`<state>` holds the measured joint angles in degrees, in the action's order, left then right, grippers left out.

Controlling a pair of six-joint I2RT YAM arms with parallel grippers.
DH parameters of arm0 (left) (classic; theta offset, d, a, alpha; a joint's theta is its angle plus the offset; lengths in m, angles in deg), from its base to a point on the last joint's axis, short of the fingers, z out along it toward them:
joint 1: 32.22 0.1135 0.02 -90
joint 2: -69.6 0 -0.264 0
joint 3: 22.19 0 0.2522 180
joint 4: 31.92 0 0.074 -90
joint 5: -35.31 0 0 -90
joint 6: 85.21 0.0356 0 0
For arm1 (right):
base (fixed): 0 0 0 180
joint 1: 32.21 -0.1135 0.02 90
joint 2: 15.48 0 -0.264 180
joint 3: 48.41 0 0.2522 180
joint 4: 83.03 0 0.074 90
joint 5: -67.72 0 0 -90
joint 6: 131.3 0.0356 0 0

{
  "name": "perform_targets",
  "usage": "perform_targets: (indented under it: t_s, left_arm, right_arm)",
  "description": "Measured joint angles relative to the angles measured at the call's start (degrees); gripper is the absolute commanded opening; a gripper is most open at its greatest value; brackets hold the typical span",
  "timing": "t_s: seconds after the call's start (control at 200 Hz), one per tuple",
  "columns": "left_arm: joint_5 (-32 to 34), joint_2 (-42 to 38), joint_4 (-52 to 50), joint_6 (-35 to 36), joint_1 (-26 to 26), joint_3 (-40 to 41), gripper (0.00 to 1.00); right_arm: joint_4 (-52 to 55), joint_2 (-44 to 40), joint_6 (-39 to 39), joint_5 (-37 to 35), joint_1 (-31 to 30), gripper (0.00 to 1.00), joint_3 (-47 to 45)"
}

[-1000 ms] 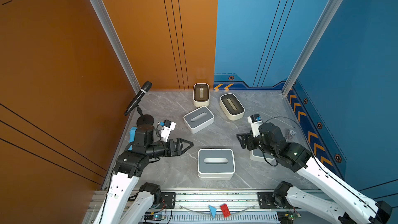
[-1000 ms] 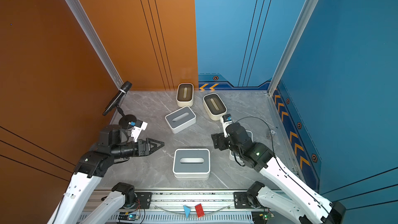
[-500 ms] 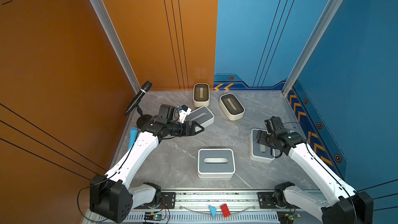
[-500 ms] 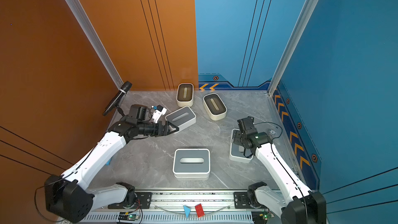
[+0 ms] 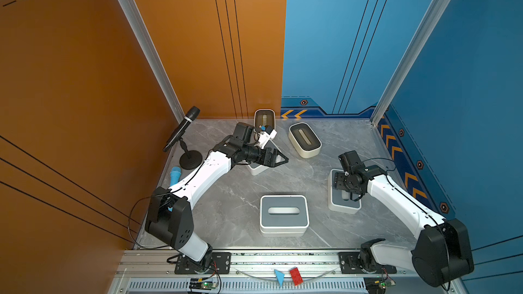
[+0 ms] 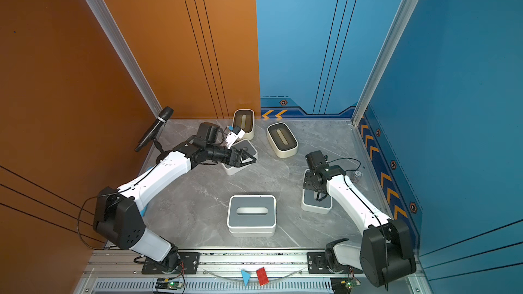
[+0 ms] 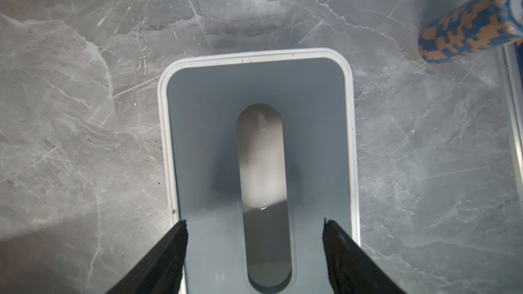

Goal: Stack the tissue boxes
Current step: Pick up the tissue box from the center of the board.

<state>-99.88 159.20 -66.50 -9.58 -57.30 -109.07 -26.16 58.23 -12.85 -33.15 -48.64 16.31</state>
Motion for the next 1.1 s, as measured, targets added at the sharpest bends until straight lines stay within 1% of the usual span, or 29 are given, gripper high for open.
perform_targets:
  t_s: [0.155,0.25,0.496,0.911,1.101]
  left_arm:
    - [-0.04,-0.33,2.19,-0.22,-0.02,2.67,0.98]
    - [-0.04,-0.35,2.78,-0.31,-0.02,3.08,0.98]
    - [-0.04,-0.57,3.72,-0.44,-0.17,3.32,0.98]
    - [-0.04,-0.57,3.89,-0.46,-0.17,3.43,0.98]
    - [-0.07,-0.57,3.89,-0.50,-0.50,3.43,0.98]
  right_arm:
    - [0.00,0.42,-0.11,-0.79,-1.81,0.76,0.35]
    - [-0.37,1.44,-0.11,-0.68,-2.03,0.73,0.42]
    - [-2.23,6.38,-0.15,0.33,-3.13,0.69,1.11]
    - [-3.52,7.61,-1.46,0.52,-3.82,0.68,1.68]
    - [-3.72,7.74,-1.62,0.52,-3.89,0.65,1.70]
